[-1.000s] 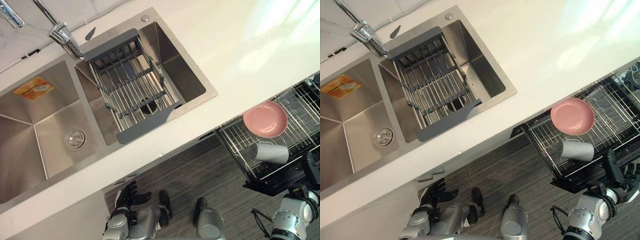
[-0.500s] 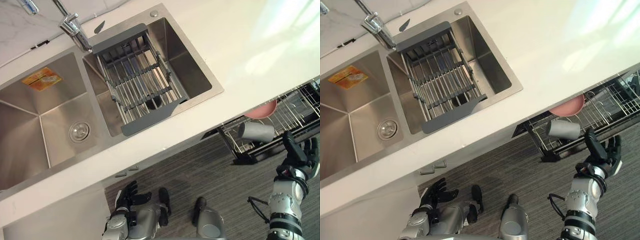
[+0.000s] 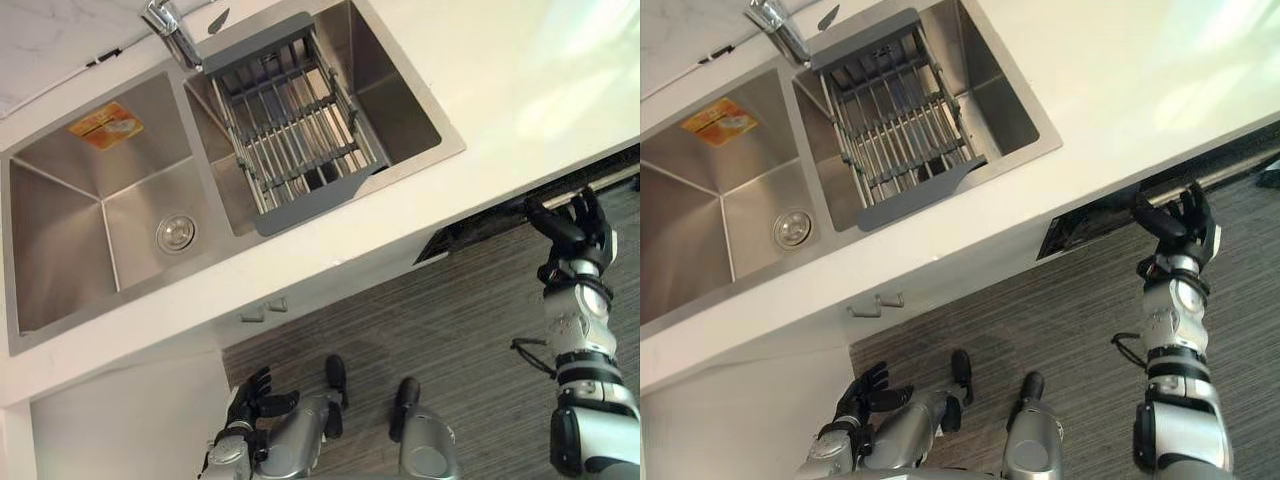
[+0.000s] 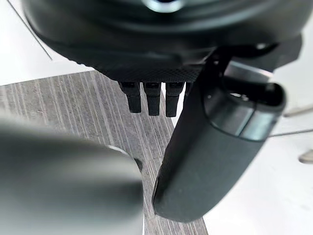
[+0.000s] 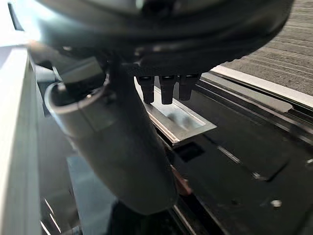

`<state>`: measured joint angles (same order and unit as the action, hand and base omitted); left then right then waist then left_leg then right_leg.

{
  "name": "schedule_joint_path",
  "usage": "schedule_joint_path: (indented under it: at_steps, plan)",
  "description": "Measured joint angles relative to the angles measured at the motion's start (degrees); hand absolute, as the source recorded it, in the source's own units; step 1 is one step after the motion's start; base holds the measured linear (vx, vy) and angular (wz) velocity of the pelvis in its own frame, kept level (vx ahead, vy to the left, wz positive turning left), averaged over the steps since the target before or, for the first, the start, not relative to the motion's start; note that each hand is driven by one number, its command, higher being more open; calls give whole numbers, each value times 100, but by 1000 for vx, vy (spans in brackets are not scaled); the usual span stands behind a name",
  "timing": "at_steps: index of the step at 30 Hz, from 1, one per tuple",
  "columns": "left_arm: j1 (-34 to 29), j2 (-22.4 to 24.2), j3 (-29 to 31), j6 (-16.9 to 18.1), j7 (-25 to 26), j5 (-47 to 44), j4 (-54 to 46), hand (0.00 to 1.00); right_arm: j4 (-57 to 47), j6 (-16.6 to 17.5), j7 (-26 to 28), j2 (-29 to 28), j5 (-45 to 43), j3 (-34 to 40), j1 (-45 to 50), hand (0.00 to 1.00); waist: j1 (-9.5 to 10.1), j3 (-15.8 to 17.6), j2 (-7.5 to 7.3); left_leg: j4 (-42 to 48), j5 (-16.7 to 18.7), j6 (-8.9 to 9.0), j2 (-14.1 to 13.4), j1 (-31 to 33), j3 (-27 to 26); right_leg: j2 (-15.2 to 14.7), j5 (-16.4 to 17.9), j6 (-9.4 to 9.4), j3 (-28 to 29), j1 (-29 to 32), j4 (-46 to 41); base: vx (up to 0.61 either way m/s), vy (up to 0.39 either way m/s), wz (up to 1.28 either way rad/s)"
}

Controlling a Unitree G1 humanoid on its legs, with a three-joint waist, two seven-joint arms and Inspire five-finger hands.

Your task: Walk over to the sink, pick up the cup, carry it to the dishwasher, place the cup inside the dishwasher, then close the dishwasher door

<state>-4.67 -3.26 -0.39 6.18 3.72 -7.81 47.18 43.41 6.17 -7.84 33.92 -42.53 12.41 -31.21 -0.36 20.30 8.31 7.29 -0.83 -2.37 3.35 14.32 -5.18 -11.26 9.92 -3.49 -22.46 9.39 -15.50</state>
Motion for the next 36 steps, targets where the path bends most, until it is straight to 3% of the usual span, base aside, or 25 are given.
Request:
schedule_joint_path:
  at_steps: [4,12,22,29,36]
  plan:
    - [0,-12,-15,27,-1,1,-16,90,76,-50,184,200,120,-393,-261,90,44,64,103,-172,-121,9,-24,-2,108,44,-40,48,-8,93,-40,-68,-24,1]
    - [-2,-55,-133,56,-13,107,-2,90,47,-59,446,484,729,-1006,-208,90,-60,86,121,-293,-270,78,-48,-2,171,87,-68,82,13,174,-64,-16,-17,-1]
    - [-2,-103,-354,108,-62,244,-2,90,-1203,-109,997,650,1782,-1329,982,90,-90,111,49,-382,-290,133,-83,-281,166,124,-73,74,9,-113,35,2,-8,0]
    - [-4,-195,-338,44,-101,335,5,90,-2317,-150,1163,-704,2237,-995,2365,90,-176,-1,-290,-600,-317,174,-72,-521,308,164,-136,16,-133,-421,279,14,-14,10]
    - [-137,-270,-161,-80,-97,498,101,90,-2624,-151,941,-1214,3283,-464,3382,90,-206,-476,-635,-806,-317,173,3,-820,290,176,-287,-92,-118,-777,695,42,19,-3]
